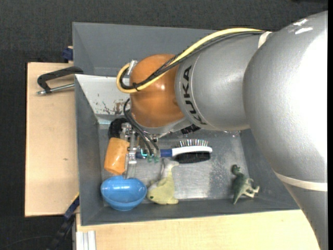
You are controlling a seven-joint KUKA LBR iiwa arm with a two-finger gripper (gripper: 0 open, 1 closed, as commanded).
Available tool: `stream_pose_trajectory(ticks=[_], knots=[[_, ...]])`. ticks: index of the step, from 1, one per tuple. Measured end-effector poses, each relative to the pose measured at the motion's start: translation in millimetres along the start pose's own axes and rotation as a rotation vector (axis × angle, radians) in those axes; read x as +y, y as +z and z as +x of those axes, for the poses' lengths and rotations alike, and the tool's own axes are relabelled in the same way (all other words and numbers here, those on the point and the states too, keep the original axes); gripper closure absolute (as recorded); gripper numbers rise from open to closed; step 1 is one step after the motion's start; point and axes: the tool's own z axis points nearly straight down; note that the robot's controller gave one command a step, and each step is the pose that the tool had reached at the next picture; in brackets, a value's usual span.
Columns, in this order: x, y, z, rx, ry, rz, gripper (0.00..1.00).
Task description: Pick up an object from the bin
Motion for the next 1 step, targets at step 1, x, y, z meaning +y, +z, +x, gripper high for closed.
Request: stream_pose_trajectory(ticks=[1], knots=[[15.7, 56.8, -8.4, -0.012, -0.453, -0.002, 0.00]])
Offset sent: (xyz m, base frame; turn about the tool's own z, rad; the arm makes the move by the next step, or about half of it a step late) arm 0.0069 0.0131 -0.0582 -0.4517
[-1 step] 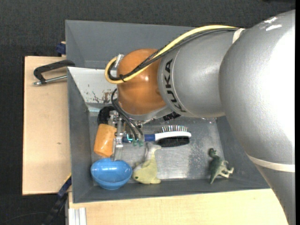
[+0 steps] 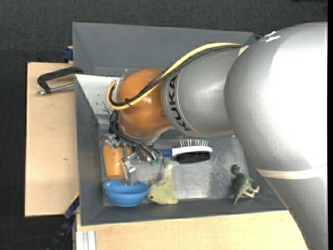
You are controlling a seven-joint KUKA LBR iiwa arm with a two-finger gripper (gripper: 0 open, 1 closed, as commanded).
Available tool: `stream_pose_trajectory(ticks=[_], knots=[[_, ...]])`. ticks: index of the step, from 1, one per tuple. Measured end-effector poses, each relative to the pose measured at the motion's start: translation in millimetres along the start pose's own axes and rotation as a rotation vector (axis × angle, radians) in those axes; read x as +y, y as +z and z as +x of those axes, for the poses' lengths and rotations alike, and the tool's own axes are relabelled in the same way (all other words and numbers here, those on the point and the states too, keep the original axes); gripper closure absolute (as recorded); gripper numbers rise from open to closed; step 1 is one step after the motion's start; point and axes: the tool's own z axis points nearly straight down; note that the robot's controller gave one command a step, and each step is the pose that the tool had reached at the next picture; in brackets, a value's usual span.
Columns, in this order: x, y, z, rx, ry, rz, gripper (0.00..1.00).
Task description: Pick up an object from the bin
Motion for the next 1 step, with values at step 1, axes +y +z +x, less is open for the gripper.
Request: stream_pose_trajectory(ticks=[1], knots=[[-12.7, -31.0, -25.6, -0.004, -0.164, 0.002, 0.00]])
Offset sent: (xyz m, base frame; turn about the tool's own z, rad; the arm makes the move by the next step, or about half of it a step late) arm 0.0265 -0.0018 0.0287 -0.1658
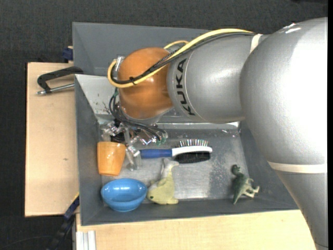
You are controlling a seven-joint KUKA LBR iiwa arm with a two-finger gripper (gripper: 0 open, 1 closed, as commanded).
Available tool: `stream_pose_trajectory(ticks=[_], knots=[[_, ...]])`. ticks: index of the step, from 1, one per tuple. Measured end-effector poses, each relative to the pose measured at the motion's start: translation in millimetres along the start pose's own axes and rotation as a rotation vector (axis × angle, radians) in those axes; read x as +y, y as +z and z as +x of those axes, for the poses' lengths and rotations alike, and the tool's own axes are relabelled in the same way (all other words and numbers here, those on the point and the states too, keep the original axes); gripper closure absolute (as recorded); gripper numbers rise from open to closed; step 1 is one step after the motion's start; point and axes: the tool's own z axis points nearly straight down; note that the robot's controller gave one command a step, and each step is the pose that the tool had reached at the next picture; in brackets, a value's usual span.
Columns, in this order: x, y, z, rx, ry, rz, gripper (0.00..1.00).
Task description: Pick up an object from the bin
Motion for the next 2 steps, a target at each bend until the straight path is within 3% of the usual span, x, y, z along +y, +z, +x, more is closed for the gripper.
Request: stream_pose_trajectory(ticks=[1, 2], knots=[[8.8, -0.4, -6.1, 0.001, -0.334, -0.002, 0.00], [11.2, 30.6, -3.2, 0.006, -0.604, -0.002, 0.00]])
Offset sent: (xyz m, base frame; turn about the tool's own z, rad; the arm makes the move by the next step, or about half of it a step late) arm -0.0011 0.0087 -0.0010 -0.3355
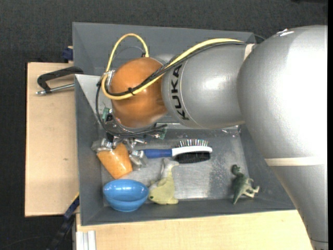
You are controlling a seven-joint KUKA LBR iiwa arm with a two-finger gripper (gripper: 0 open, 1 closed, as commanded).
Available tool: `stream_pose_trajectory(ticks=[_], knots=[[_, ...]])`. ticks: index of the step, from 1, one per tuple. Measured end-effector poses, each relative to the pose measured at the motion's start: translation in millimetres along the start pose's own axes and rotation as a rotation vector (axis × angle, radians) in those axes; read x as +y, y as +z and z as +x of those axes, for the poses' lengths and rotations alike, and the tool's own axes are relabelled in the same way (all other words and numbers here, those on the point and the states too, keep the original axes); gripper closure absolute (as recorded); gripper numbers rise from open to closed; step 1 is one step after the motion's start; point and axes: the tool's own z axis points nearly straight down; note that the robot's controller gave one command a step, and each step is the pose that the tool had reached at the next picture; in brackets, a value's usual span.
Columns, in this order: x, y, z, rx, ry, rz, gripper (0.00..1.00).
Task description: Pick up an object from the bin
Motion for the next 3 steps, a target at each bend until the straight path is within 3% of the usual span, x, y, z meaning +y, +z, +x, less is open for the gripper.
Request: stream_pose_trajectory(ticks=[1, 2, 3], knots=[[-0.8, -1.2, -0.6, 0.000, 0.004, -0.002, 0.00], [-1.0, -2.2, -1.7, -0.003, 0.004, -0.001, 1.00], [-2.9, -77.4, -5.1, -0.010, 0.007, 0.007, 1.00]])
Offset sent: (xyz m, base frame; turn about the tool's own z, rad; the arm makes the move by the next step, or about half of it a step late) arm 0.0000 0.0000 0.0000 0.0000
